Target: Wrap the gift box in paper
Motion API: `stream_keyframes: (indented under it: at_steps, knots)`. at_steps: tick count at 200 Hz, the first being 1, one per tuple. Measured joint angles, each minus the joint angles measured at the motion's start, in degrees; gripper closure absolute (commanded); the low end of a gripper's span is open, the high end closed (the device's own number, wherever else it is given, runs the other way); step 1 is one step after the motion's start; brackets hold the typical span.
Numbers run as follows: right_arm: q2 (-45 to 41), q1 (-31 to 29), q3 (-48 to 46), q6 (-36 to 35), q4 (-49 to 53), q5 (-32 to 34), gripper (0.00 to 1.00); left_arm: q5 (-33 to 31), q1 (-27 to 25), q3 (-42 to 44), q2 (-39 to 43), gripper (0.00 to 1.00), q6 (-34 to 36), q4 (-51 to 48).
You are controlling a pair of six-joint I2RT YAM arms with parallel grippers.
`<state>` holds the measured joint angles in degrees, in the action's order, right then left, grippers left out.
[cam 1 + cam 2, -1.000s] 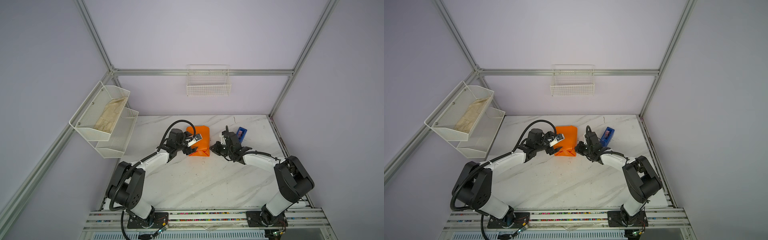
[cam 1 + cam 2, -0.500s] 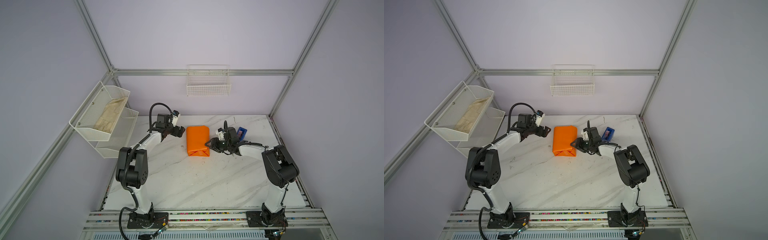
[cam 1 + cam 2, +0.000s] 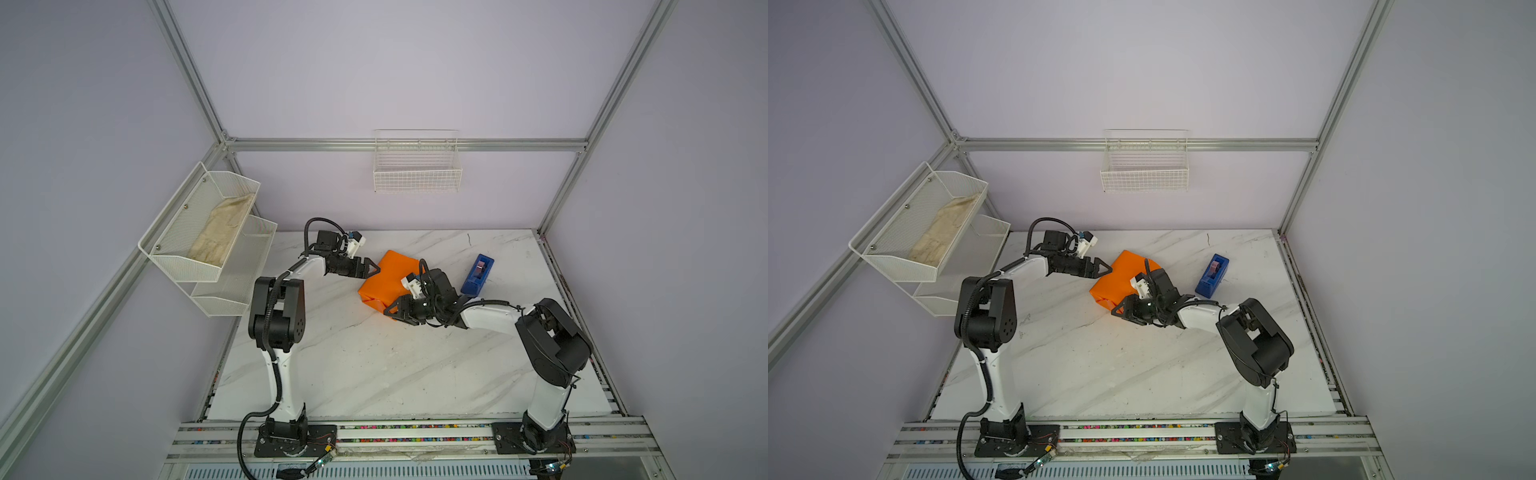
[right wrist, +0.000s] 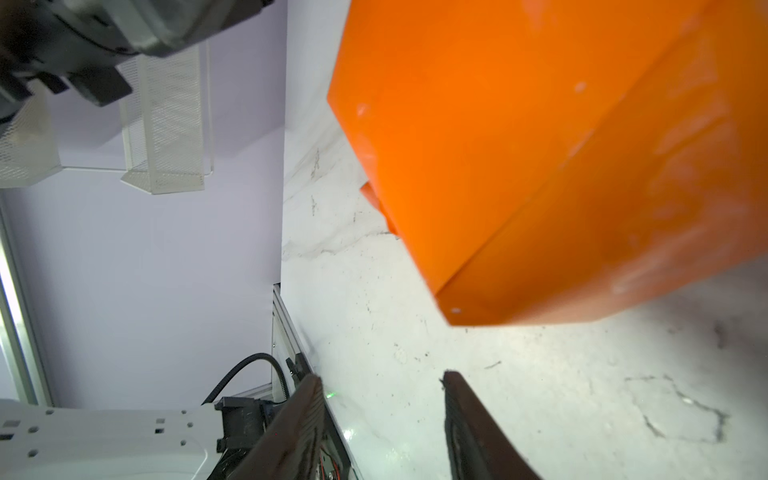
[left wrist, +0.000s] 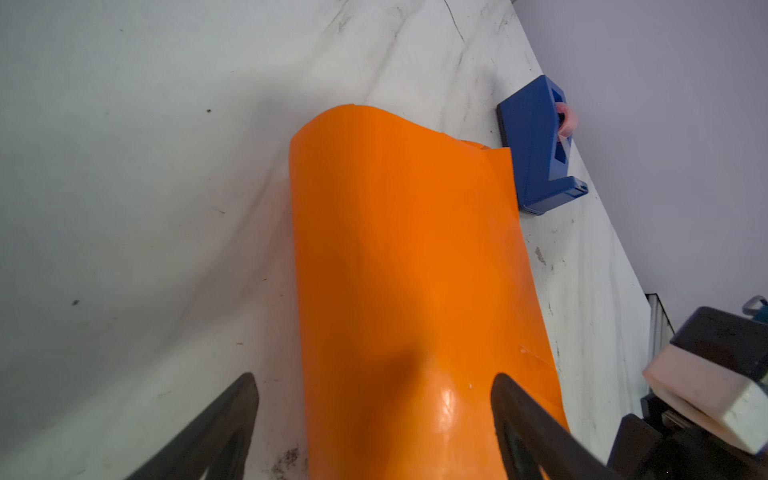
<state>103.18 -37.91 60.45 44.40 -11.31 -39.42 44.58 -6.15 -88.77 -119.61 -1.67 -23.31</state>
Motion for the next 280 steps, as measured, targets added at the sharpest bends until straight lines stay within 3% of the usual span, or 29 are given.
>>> stream_keyframes:
  at_steps: [23,76,108,164,220,252,280]
  knots:
    - [-4.4,4.7,0.1,-1.7,1.5,-0.7,0.47,2.4,-1.5,-1.2,-0.5,0.15,1.6,-2.1]
    - [-7.1,24.1,1.7,-8.8,8.4,-2.7,0.40,7.2,-7.5,-8.6,-3.1,0.16,7.4,-8.9]
    - [-7.1,29.1,1.8,-12.8,13.5,-3.7,0.32,10.1,-10.7,-12.0,-4.9,0.16,12.1,-14.2]
    - [-0.6,30.9,4.4,-18.8,18.5,-9.3,0.29,10.2,-12.7,-13.1,-5.2,0.17,17.8,-20.8]
    - [11.9,30.6,21.4,-21.9,21.7,-11.1,0.28,-2.1,-12.0,-13.8,-0.7,0.17,16.4,-21.7]
    - [20.1,29.4,30.0,-24.2,24.6,-14.3,0.29,-9.9,-11.3,-12.9,7.0,0.17,12.6,-20.0]
    - [25.9,26.9,33.6,-24.9,26.7,-18.5,0.35,-13.6,-11.1,-5.9,15.5,0.17,9.0,-16.2]
